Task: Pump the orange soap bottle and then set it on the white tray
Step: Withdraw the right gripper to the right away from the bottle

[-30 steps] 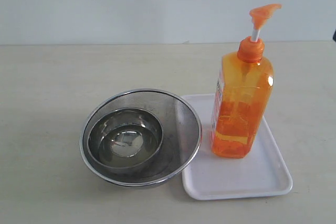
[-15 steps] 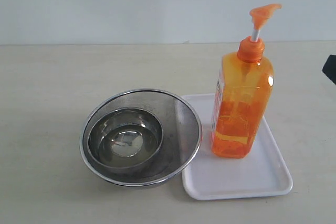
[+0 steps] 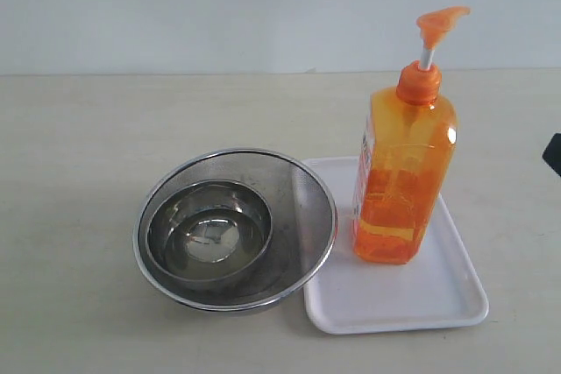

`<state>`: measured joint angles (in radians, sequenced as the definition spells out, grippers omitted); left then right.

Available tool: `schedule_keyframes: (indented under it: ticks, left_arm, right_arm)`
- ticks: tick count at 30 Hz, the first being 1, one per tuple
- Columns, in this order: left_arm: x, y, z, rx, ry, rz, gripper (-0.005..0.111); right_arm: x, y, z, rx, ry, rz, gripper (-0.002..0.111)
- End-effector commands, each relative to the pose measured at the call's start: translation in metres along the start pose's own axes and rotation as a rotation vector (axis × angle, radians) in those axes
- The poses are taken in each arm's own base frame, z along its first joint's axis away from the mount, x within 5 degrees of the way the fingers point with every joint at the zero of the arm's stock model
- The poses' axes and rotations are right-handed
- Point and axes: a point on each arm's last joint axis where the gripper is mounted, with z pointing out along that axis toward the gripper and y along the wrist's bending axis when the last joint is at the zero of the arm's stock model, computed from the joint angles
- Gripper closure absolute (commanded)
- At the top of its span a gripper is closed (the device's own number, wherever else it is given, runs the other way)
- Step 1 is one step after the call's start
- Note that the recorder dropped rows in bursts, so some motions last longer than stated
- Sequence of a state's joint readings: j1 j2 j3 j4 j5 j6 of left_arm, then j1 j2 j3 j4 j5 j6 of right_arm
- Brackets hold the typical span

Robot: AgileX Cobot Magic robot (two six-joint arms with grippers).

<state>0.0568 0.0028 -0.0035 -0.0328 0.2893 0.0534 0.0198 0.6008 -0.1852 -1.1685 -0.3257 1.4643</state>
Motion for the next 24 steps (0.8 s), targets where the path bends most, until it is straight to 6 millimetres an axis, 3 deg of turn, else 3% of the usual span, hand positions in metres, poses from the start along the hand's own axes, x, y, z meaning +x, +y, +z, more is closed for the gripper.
schedule_keyframes:
  ticks: [1, 13, 24]
  left_arm:
    - [0.001, 0.0, 0.0, -0.003, -0.004, -0.012, 0.102]
    - [0.001, 0.0, 0.0, -0.003, -0.004, -0.012, 0.102]
    - [0.001, 0.0, 0.0, -0.003, -0.004, -0.012, 0.102]
  right_arm:
    - [0.0, 0.005, -0.001, -0.053, -0.014, 0.015, 0.06]
    - [-0.009, 0.002, -0.002, -0.028, -0.106, 0.035, 0.06]
    - [-0.013, -0.017, -0.004, 0.195, -0.159, -0.024, 0.06]
